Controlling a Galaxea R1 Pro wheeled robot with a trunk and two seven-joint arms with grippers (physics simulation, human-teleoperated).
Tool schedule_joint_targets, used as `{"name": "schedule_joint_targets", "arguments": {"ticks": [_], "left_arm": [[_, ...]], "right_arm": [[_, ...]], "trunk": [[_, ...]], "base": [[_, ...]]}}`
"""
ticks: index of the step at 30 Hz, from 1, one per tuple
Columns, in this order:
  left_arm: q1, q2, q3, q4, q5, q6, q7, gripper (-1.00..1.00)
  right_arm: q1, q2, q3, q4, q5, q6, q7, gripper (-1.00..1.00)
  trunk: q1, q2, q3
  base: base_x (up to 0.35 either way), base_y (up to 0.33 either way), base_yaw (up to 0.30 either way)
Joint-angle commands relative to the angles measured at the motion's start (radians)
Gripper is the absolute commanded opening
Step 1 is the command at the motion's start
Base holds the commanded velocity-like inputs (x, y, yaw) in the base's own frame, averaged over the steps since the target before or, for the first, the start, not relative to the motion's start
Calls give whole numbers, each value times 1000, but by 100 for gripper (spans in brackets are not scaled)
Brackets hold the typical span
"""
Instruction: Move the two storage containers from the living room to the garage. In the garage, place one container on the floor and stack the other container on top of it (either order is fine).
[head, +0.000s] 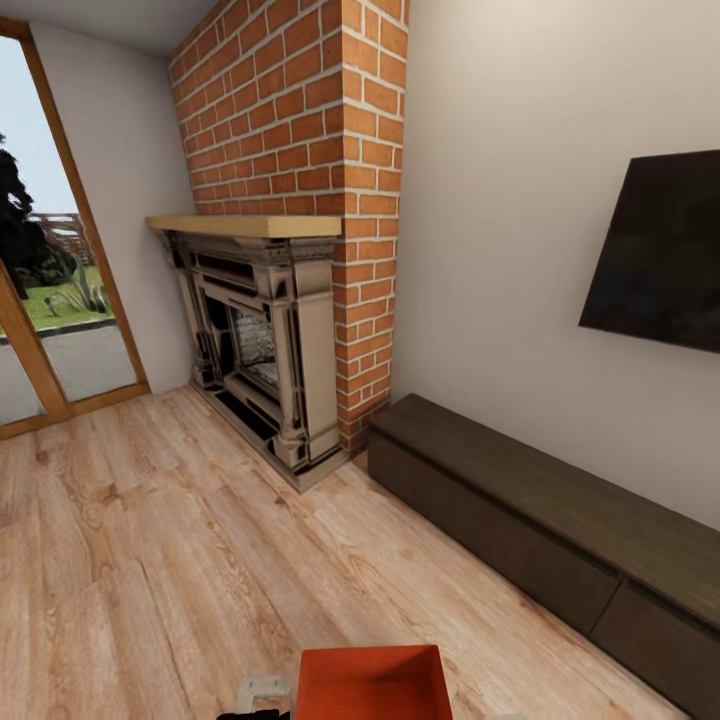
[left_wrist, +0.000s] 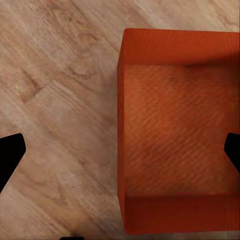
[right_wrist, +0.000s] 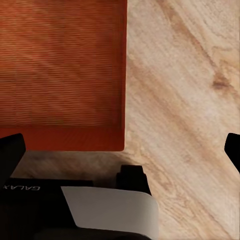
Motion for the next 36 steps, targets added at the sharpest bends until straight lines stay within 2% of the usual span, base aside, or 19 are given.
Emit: {"name": "schedule_joint_targets", "arguments": {"ticks": [1,36], "left_arm": [[0,1,-8,-2,10,5,5,100],[0,1,-8,-2,10,5,2,100]], "right_arm": [[0,-1,5,-2,1,6,-4,100],[0,4,3,-3,1,8,-4,100]], "trunk": [[4,-8,-4],[138,-253,-114]], "base": [[0,0,0],[0,0,-21]]}}
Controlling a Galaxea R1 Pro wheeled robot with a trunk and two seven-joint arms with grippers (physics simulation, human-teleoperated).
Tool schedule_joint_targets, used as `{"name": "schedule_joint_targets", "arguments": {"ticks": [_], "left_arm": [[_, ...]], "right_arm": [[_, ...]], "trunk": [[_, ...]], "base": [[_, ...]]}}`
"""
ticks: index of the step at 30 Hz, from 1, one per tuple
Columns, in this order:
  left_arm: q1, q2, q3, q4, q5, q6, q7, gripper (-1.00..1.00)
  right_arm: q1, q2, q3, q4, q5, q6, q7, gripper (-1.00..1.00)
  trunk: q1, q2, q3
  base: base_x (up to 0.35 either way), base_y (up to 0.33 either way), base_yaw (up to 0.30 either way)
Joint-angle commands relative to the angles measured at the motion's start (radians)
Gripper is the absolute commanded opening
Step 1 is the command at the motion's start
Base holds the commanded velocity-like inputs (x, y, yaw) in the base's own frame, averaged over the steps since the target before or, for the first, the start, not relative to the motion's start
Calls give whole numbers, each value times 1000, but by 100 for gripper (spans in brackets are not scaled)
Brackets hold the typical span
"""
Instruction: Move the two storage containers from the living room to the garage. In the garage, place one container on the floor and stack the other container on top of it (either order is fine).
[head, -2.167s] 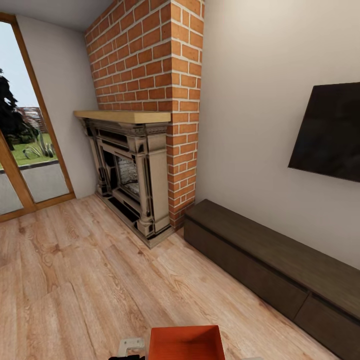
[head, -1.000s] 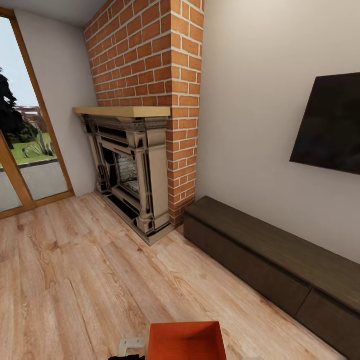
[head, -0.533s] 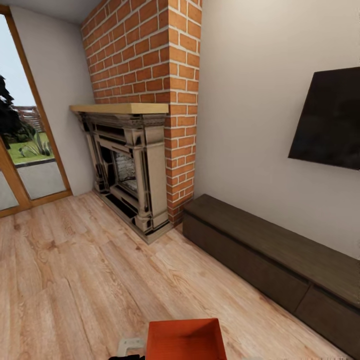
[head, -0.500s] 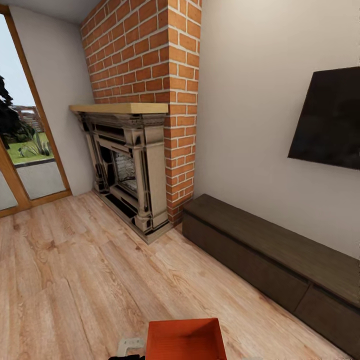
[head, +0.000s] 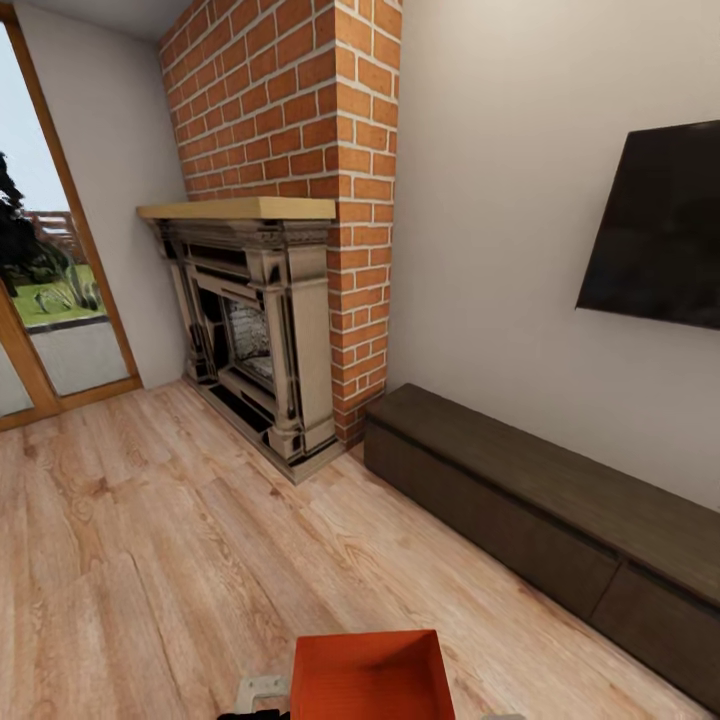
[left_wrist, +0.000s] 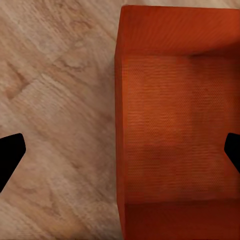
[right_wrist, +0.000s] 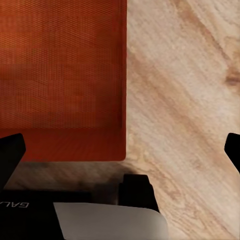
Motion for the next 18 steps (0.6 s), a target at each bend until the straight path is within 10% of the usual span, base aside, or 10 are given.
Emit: {"name": "schedule_joint_targets", "arguments": {"ticks": [1,18], "left_arm": [[0,1,-8,-2,10,5,5,100],[0,1,-8,-2,10,5,2,100]], "right_arm": [[0,0,5,-2,1,6,-4,100],[0,-2,5,-2,1,6,-4,100]], "trunk": [[4,-8,-4],[69,-127,-57]], "base": [[0,0,0],[0,0,0]]}}
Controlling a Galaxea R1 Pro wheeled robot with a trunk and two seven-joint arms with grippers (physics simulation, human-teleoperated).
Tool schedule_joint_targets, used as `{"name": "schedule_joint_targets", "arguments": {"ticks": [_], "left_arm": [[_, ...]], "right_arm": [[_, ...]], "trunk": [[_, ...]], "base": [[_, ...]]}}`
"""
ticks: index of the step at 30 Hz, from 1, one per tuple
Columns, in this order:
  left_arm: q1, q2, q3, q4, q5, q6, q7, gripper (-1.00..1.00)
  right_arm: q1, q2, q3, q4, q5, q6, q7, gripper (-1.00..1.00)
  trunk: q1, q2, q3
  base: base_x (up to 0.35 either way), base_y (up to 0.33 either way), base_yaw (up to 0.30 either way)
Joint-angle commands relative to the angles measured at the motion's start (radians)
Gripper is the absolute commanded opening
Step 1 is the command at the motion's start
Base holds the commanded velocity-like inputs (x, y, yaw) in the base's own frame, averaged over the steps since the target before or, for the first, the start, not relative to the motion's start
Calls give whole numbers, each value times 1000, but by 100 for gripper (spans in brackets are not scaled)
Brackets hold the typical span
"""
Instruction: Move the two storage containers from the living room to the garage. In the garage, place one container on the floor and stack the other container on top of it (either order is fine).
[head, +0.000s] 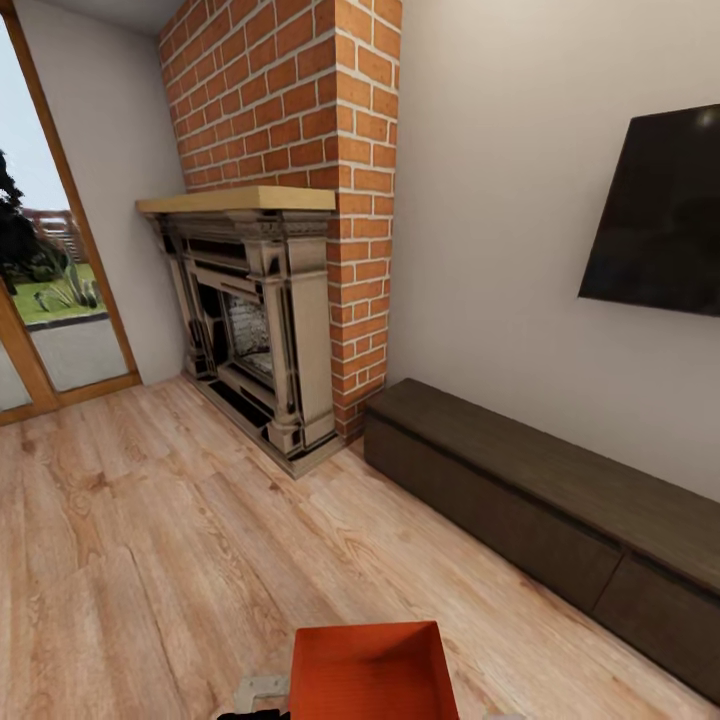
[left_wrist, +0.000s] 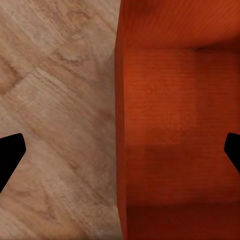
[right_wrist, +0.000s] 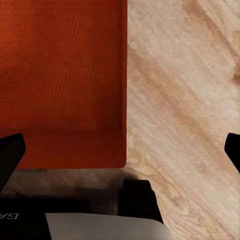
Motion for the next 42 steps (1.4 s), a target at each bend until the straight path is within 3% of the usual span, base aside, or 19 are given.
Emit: {"name": "schedule_joint_targets", "arguments": {"ticks": [1,14,23,28,36,42], "left_arm": [[0,1,-8,-2,10,5,5,100],[0,-1,-8,-2,10,4,4,100],[0,-1,-8,-2,10,4,4,100],[0,-1,-8,-2,10,4,4,100],[0,-1,-8,-2,10,-3,4,100],[0,-1,-8,-2,10,-14,4,100]], "right_arm": [[0,-1,5,-2,1,6,-4,100],[0,-2,5,-2,1,6,-4,100],[0,-5,7,-2,1,2,-3,100],[0,-7,8,1,2,-39,-1,100],[0,-7,7,1,1,-62,-1,100],[0,-7,6,1,0,-64,-1,100]], "trunk": [[4,-8,-4],[54,-99,-45],[54,-99,-45],[54,-99,-45],[84,-155,-70],[84,-155,-70]], "base": [[0,0,0],[0,0,0],[0,0,0],[0,0,0],[0,0,0],[0,0,0]]}}
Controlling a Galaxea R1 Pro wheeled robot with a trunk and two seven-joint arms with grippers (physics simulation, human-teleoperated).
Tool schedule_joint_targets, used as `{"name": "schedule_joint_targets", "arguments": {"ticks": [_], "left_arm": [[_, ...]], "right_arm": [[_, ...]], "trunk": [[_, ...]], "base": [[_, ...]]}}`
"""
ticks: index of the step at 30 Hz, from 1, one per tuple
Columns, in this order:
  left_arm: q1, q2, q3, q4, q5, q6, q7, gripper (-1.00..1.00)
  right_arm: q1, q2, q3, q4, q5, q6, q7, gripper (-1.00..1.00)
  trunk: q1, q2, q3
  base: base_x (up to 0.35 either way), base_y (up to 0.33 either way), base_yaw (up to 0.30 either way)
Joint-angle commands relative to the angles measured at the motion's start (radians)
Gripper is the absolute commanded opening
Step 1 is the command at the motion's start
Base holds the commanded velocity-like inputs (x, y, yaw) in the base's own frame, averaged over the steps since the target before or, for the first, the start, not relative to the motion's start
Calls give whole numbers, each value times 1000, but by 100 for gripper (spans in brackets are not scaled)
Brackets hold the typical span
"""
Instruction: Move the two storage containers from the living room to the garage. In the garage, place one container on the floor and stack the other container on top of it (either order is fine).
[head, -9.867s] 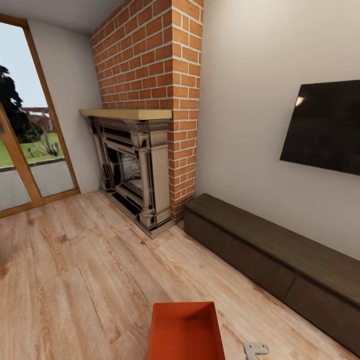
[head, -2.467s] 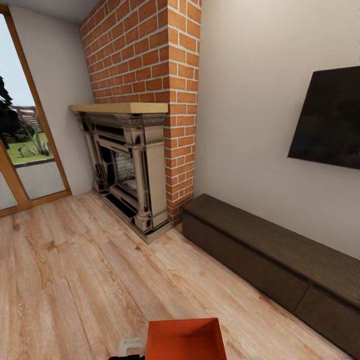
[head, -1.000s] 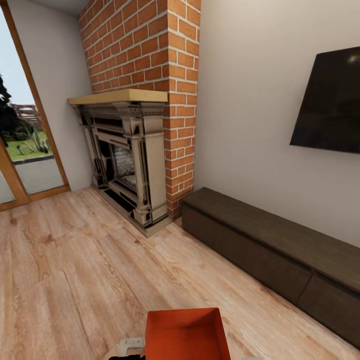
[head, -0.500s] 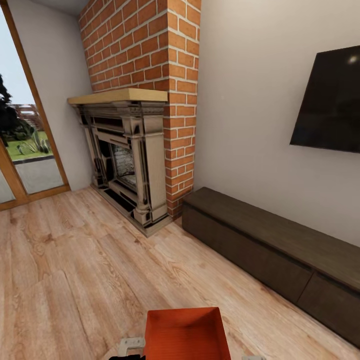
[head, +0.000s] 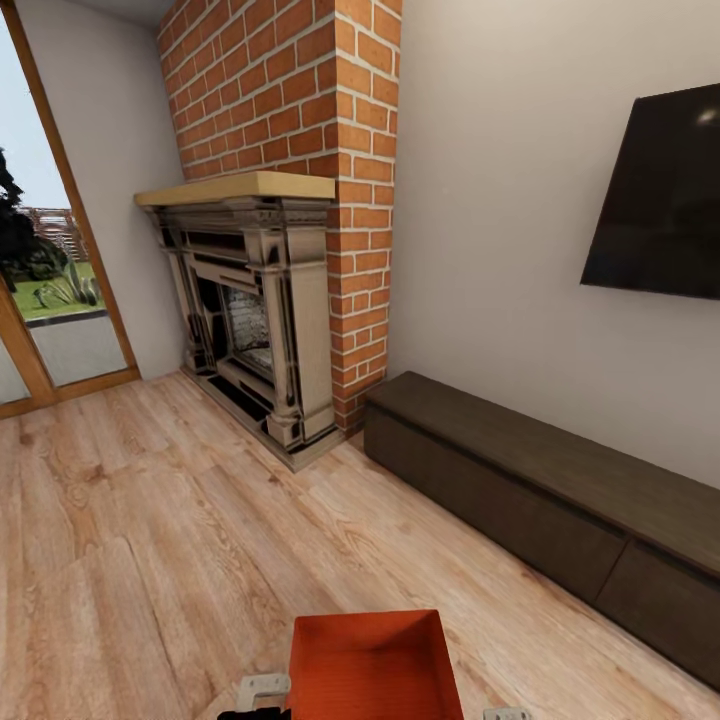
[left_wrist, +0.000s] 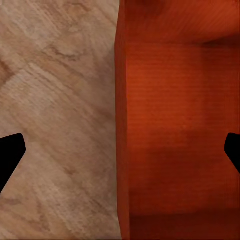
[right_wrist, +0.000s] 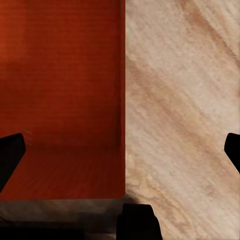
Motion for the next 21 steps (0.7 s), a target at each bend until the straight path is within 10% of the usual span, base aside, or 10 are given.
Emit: {"name": "schedule_joint_targets", "arguments": {"ticks": [1,21], "left_arm": [[0,1,-8,-2,10,2,5,100],[0,1,-8,-2,9,0,5,100]], "right_arm": [[0,0,5,-2,0,6,-4,100],[0,-1,5,-2,0,8,-2,100]], "trunk": [[4,-7,-4],[80,-147,-67]], "base": [[0,0,0],[0,0,0]]}}
